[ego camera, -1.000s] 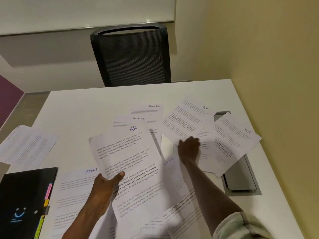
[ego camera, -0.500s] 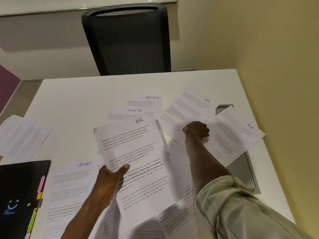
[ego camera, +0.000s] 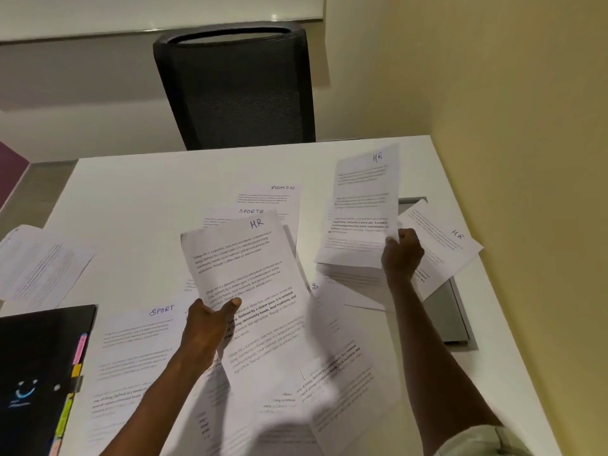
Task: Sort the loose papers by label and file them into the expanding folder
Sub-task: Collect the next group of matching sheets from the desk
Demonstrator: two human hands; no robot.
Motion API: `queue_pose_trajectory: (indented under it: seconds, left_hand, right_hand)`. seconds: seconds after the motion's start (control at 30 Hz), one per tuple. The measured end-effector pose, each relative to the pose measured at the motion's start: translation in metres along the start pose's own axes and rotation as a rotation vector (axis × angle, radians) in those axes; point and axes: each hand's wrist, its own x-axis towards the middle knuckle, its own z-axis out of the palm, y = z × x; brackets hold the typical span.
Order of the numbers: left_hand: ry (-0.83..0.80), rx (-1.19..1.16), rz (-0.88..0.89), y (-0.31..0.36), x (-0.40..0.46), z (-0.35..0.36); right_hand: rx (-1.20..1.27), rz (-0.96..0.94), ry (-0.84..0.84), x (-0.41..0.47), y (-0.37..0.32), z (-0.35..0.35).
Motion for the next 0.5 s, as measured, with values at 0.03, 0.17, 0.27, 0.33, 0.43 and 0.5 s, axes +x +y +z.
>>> queue_pose_trajectory:
  seconds: [0.03,0.17,0.27,0.33,0.43,0.5]
  left_hand:
    - [0.008,0.007,0.014,0.003,-0.001,0.001]
    - [0.007,0.008,0.0,0.016,-0.004,0.001]
    - [-0.017,-0.002,-0.02,0.025,-0.006,0.002]
    - [-0.032,0.001,-0.002,0.031,-0.009,0.005]
    - [-0.107,0.0,0.03,0.04,-0.021,0.011]
    - [-0.189,-0.032,0.041,0.047,-0.034,0.017]
  right_hand:
    - [0.041,-0.035,0.018,-0.005,-0.001,-0.015]
    - [0.166,-0.14,-0.07,-0.026,-0.012,-0.073]
    - [0.314,-0.063,-0.279,-0.047,-0.028,-0.109]
    - [0.37,-0.023,-0.421,-0.065,-0.037,-0.125]
    - [0.365,0.01,-0.57,-0.089,-0.04,-0.133]
    - [0.339,0.019,-0.657,-0.103,-0.036,-0.134]
